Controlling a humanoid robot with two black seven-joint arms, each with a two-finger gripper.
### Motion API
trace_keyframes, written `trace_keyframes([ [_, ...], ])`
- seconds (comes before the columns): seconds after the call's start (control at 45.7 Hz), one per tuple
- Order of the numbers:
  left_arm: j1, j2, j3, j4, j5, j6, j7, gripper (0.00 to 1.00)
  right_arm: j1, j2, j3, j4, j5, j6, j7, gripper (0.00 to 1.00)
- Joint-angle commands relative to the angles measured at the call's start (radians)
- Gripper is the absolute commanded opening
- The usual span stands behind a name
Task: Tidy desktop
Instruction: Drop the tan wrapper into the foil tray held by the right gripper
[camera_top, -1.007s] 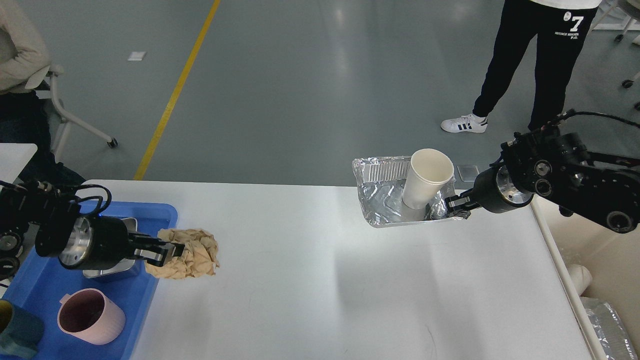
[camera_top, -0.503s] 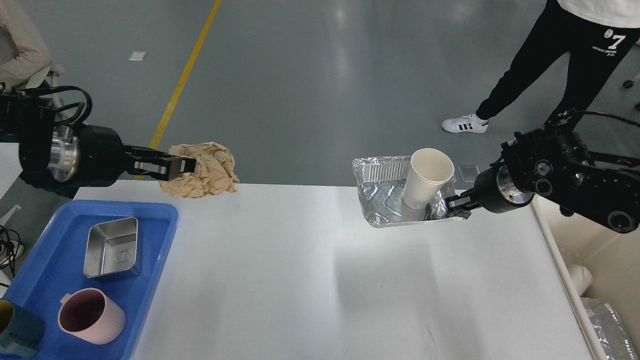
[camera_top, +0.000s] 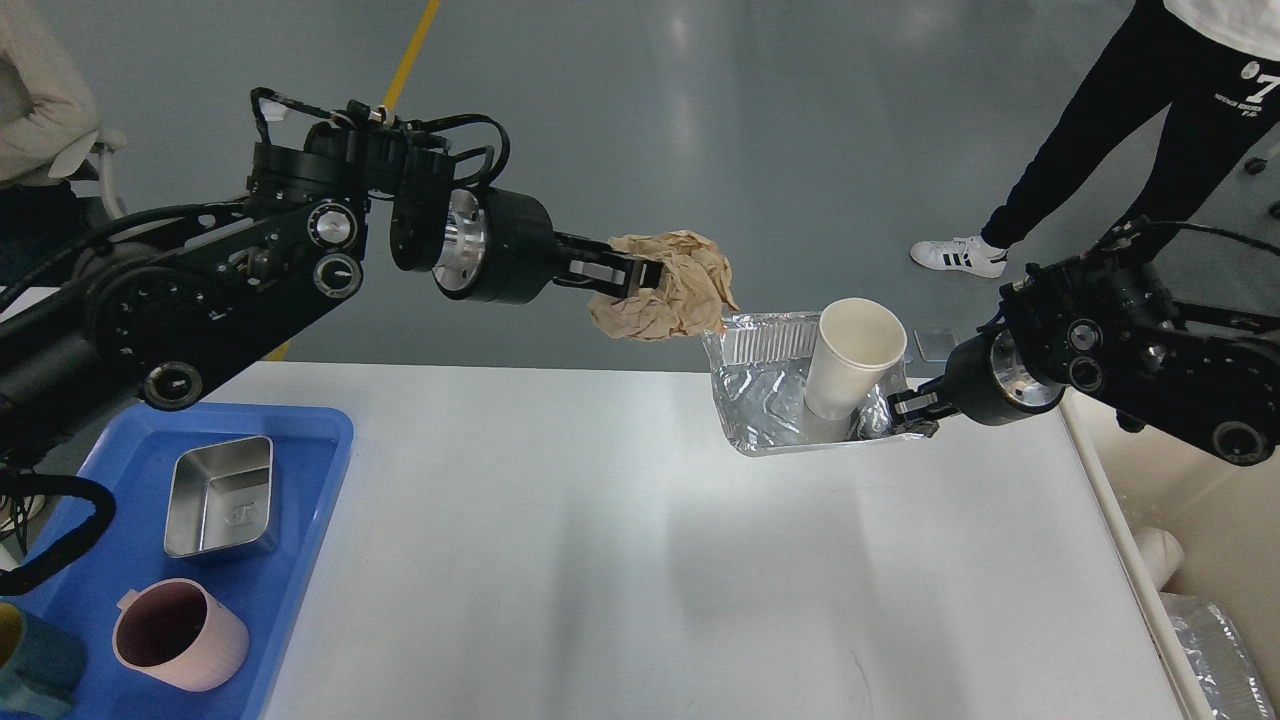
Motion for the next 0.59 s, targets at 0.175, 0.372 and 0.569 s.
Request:
trace_keyframes([
  [0.175,-0.045,-0.139,0.071,0.093,0.018,0.006,0.001,0.02,0.001,-0.001,0.001,0.0,0.001,0.0,0.0,0.0],
  [0.372,-0.032,-0.213,0.077,0.12,0.062,0.041,0.0,0.12,0.002,-0.001,0.008,0.002,0.003,0.0,0.0,0.0],
  [0.569,-0.023,-0.255,0.085,0.157,0.059,0.083,-0.006,0.83,0.007,-0.001,0.012,0.002,0.003,0.0,0.0,0.0],
])
